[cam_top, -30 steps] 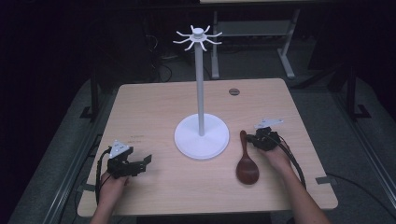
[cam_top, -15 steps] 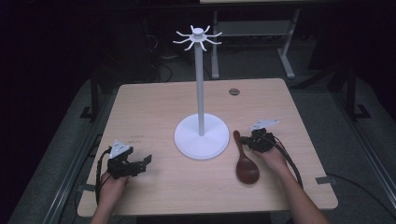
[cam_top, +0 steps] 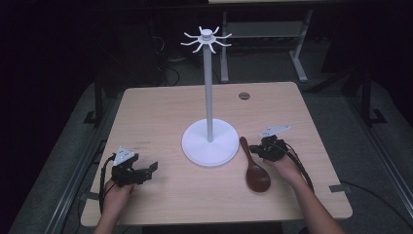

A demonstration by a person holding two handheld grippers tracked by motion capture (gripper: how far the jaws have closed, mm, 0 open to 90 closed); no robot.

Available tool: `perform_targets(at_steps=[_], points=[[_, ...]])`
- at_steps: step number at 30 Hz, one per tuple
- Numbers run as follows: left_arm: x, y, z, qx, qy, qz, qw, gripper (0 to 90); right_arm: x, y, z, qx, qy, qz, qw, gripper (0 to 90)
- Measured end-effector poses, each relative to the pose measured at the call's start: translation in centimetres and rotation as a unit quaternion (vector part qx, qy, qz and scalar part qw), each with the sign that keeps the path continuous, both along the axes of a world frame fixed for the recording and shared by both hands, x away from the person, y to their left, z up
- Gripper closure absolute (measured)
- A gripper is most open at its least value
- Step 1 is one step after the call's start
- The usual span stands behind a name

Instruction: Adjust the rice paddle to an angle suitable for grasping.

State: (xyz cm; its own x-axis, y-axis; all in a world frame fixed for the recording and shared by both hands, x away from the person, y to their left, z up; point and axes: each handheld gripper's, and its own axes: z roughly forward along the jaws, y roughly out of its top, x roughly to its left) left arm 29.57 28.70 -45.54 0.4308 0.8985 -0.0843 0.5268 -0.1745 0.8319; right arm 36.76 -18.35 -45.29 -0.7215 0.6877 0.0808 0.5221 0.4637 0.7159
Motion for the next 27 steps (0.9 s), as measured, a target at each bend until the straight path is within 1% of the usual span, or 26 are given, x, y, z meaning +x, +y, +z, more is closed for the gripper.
perform_targets(at_steps=[1,2,3,4,6,7,8,9,10,11,12,13,14,15,16,17,18,20,21,23,25,27], points=[[0.0,0.0,0.0,0.001,0.0,0.001,1.0,12.7,-0.5,0.2,0.2,-0.003,0.009,0.002,1.0,89.8],[0.0,0.0,0.0,0.001,0.0,0.001,1.0,12.7,-0.5,0.2,0.2,-0.003,0.009,0.002,1.0,89.8],[0.0,0.0,0.0,0.002,0.0,0.001,1.0,12.7,-0.9,0.3,0.4,-0.009,0.012,0.01,0.9998,89.7],[0.0,0.0,0.0,0.001,0.0,0.002,1.0,12.7,-1.8,0.7,0.9,-0.011,0.02,0.025,0.9994,89.7],[-0.1,0.1,0.0,0.005,0.001,0.001,1.0,12.7,-2.5,1.1,1.1,-0.014,0.023,0.034,0.999,89.7],[-0.1,0.1,0.0,0.005,0.002,0.001,1.0,12.7,-2.5,1.1,1.1,-0.014,0.023,0.034,0.999,89.7],[-0.1,0.2,0.0,0.006,0.001,0.001,1.0,12.7,-2.9,1.2,1.2,-0.014,0.024,0.035,0.999,89.7],[-0.1,0.2,0.0,0.006,0.001,0.002,1.0,12.6,-3.7,1.6,1.2,-0.014,0.029,0.044,0.9985,89.7],[-0.1,0.2,0.0,0.007,0.002,0.001,1.0,12.7,-4.1,1.7,1.1,-0.015,0.033,0.046,0.9983,89.7],[-0.1,0.2,0.1,0.009,0.004,0.002,1.0,12.7,-4.5,1.8,1.0,-0.015,0.033,0.049,0.9981,89.7],[-0.1,0.2,0.1,0.009,0.004,0.002,1.0,12.7,-4.5,1.8,1.0,-0.015,0.033,0.049,0.9981,89.7],[-0.1,0.3,0.0,0.009,0.004,0.002,0.9999,12.7,-4.9,1.9,1.0,-0.015,0.033,0.052,0.998,89.7],[-0.1,0.3,0.0,0.009,0.004,0.003,0.9999,12.7,-5.6,1.9,0.8,-0.011,0.036,0.055,0.9978,89.7],[-0.1,0.3,0.0,0.007,0.001,0.006,1.0,12.7,-6.0,1.9,0.7,-0.013,0.034,0.056,0.9977,89.7],[-0.1,0.3,0.0,0.007,0.001,0.006,1.0,12.6,-6.0,1.9,0.7,-0.013,0.034,0.056,0.9977,89.7],[-0.1,0.3,0.0,0.008,0.002,0.006,0.9999,12.7,-6.7,2.0,0.5,-0.011,0.032,0.062,0.9975,89.7],[-0.1,0.3,0.0,0.008,0.002,0.006,0.9999,12.7,-7.0,2.1,0.4,-0.012,0.035,0.062,0.9974,89.7],[-0.1,0.3,0.0,0.009,0.004,0.005,0.9999,12.7,-7.2,2.2,0.3,-0.009,0.037,0.064,0.9972,89.7],[-0.1,0.2,0.0,0.01,0.001,0.004,0.9999,12.7,-7.4,2.6,0.1,-0.015,0.041,0.068,0.9967,89.5],[-0.1,0.2,0.0,0.01,0.001,0.004,0.9999,12.6,-7.4,2.7,0.1,-0.017,0.042,0.068,0.9967,89.5],[-0.2,0.2,0.1,0.01,0.002,0.001,0.9999,12.6,-7.4,3.2,-0.2,-0.019,0.047,0.074,0.996,89.7],[-0.1,0.2,0.1,0.01,0.001,0.002,0.9999,12.7,-7.3,3.3,-0.2,-0.023,0.047,0.078,0.9956,89.8]])
